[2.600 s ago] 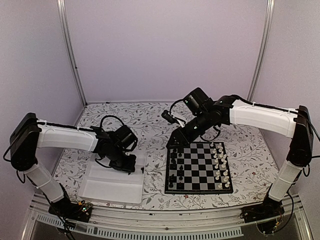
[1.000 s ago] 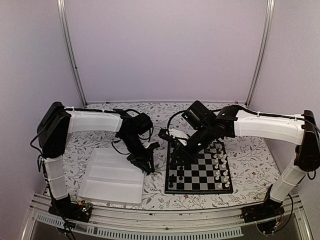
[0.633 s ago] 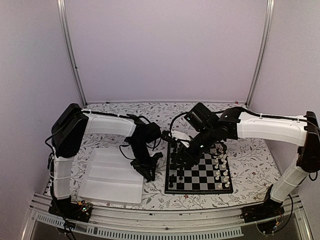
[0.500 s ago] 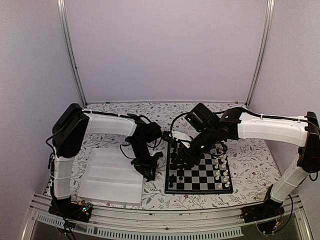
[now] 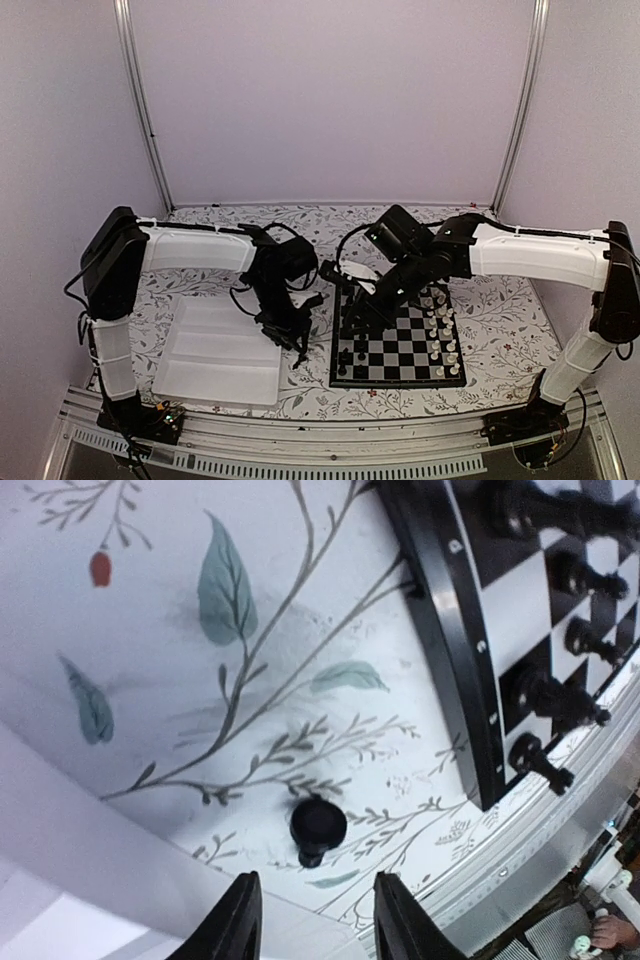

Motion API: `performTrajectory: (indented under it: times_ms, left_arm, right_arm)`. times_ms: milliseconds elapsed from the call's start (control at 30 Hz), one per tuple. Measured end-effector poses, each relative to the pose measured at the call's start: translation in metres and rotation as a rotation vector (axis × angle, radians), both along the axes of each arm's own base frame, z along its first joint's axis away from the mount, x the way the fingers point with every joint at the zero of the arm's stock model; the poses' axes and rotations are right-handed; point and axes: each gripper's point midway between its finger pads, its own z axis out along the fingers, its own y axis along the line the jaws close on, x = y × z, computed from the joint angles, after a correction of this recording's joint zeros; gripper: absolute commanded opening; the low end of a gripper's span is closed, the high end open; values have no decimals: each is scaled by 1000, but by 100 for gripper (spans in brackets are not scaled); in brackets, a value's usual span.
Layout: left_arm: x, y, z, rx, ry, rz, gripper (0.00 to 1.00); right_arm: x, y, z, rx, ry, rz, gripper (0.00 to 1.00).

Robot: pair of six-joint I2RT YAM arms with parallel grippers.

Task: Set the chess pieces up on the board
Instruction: Place the chess piece at the center of the board, then pick up the chess piece at the center of the board.

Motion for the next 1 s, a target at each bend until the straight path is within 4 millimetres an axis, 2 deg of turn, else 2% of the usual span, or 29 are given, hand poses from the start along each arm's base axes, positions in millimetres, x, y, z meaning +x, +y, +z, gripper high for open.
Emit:
performTrajectory:
  times_ms: [100, 200, 333, 633, 800, 1000]
  left_arm:
    - [-3, 7, 15, -25, -70, -9, 41]
    - [-10, 11, 21, -45, -130, -25, 41]
    - [-18, 13, 15, -57, -175, -42, 41]
    - [-16, -2, 5, -62, -261, -31, 38]
    - [-16, 2, -12, 7, -267, -14, 34]
    - [-18, 7, -19, 40, -291, -21, 26]
  right_arm:
    - [2, 4, 0, 1, 2, 3, 35]
    - [5, 8, 2, 6, 0, 5, 35]
    - [6, 11, 3, 9, -3, 7, 35]
    - [6, 10, 2, 5, -1, 9, 35]
    - [6, 10, 1, 4, 2, 6, 35]
    - [1, 4, -6, -14, 22, -4, 34]
